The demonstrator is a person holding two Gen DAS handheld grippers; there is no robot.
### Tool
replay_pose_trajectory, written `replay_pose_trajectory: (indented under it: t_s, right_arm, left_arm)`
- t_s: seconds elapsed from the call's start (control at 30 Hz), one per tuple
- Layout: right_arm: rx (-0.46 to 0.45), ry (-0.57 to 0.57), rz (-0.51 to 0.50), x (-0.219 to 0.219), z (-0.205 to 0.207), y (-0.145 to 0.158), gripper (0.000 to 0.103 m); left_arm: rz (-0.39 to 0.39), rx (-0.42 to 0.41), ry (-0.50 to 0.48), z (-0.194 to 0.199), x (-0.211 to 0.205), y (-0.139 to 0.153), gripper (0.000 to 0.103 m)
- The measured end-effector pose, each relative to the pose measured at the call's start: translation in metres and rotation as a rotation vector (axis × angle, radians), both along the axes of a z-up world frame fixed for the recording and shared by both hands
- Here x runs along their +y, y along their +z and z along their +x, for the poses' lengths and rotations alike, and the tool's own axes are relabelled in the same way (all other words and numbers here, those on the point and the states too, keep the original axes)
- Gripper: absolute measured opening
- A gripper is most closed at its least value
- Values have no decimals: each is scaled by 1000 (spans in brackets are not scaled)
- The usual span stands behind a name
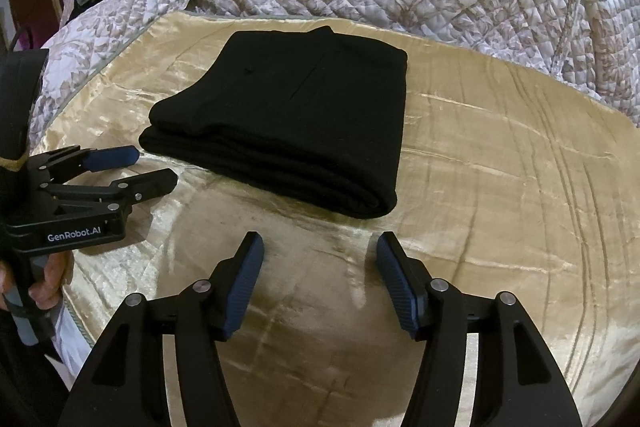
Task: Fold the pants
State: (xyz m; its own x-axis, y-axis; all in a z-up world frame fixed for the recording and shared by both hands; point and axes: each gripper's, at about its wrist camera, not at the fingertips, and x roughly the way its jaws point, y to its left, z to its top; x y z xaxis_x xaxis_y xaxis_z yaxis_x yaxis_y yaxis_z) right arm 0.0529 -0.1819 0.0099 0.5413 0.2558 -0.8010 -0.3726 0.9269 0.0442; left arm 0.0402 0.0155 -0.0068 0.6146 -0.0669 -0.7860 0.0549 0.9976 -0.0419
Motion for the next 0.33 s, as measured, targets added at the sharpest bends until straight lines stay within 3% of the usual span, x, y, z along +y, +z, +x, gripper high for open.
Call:
replay_pose_trajectory:
  t_s: [0.33]
  right_arm:
    - [-5,3,-5,-1,0,0,66]
  left_arm:
    - [1,0,-2,0,1,0,74]
